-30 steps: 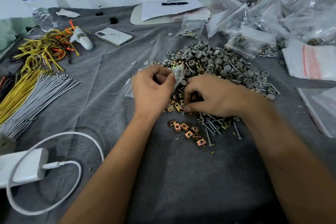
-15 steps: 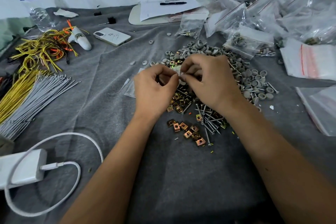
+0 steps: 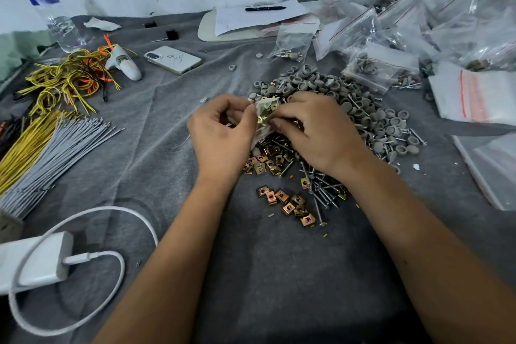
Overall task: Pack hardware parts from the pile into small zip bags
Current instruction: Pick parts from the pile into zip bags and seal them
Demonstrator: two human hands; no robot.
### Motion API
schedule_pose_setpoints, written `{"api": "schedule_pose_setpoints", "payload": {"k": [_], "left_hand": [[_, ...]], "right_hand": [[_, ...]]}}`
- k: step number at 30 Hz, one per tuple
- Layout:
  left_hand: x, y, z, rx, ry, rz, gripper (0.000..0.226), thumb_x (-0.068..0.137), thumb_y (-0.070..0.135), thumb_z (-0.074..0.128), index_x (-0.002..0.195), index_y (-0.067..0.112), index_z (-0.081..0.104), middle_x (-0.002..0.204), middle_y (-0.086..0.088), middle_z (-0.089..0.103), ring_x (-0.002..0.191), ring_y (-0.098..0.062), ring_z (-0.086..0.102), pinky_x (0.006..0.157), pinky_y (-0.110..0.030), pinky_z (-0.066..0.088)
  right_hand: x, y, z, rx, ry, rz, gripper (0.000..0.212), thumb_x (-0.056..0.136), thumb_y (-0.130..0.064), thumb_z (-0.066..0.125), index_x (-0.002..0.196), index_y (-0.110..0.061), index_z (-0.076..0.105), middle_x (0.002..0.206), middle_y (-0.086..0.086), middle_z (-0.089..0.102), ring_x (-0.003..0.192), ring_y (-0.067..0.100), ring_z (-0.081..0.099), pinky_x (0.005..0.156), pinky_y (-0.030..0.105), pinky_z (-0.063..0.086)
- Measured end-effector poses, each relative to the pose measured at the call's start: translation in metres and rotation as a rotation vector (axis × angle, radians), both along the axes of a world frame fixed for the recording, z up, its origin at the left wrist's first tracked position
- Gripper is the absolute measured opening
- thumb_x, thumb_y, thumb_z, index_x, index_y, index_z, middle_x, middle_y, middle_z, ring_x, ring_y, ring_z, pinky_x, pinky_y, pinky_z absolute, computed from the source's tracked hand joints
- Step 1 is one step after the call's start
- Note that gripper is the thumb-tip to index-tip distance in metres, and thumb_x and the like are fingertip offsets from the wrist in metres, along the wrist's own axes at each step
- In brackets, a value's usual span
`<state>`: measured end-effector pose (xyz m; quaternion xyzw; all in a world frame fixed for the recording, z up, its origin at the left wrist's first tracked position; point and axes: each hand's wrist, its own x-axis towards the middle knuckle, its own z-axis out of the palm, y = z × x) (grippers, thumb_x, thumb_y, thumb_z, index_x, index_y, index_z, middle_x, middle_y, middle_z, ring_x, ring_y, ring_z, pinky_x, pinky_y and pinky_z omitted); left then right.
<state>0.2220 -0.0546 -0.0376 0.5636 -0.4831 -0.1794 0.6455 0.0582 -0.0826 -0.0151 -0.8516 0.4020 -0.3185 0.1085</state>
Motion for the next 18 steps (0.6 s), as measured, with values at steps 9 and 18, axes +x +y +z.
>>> {"api": "schedule_pose_setpoints", "payload": {"k": [9, 18], "left_hand": [[0.003, -0.002, -0.001, 0.026, 0.006, 0.101, 0.011, 0.082, 0.018, 0.071, 0.074, 0.025, 0.073, 0.057, 0.010, 0.061, 0.055, -0.011, 0.057, 0.057, -0.029, 0.046], [0.001, 0.000, -0.001, 0.056, -0.005, 0.047, 0.007, 0.083, 0.013, 0.072, 0.079, 0.017, 0.076, 0.057, 0.014, 0.059, 0.055, -0.005, 0.053, 0.056, -0.024, 0.042]], "right_hand": [[-0.025, -0.005, 0.012, 0.239, 0.157, 0.251, 0.013, 0.078, -0.041, 0.085, 0.088, -0.035, 0.079, 0.097, -0.012, 0.060, 0.099, 0.011, 0.049, 0.086, 0.034, 0.038], [-0.016, -0.004, 0.007, 0.281, 0.446, 0.247, 0.009, 0.089, -0.039, 0.076, 0.085, -0.038, 0.067, 0.096, -0.018, 0.043, 0.101, 0.008, 0.032, 0.090, 0.031, 0.028]]}}
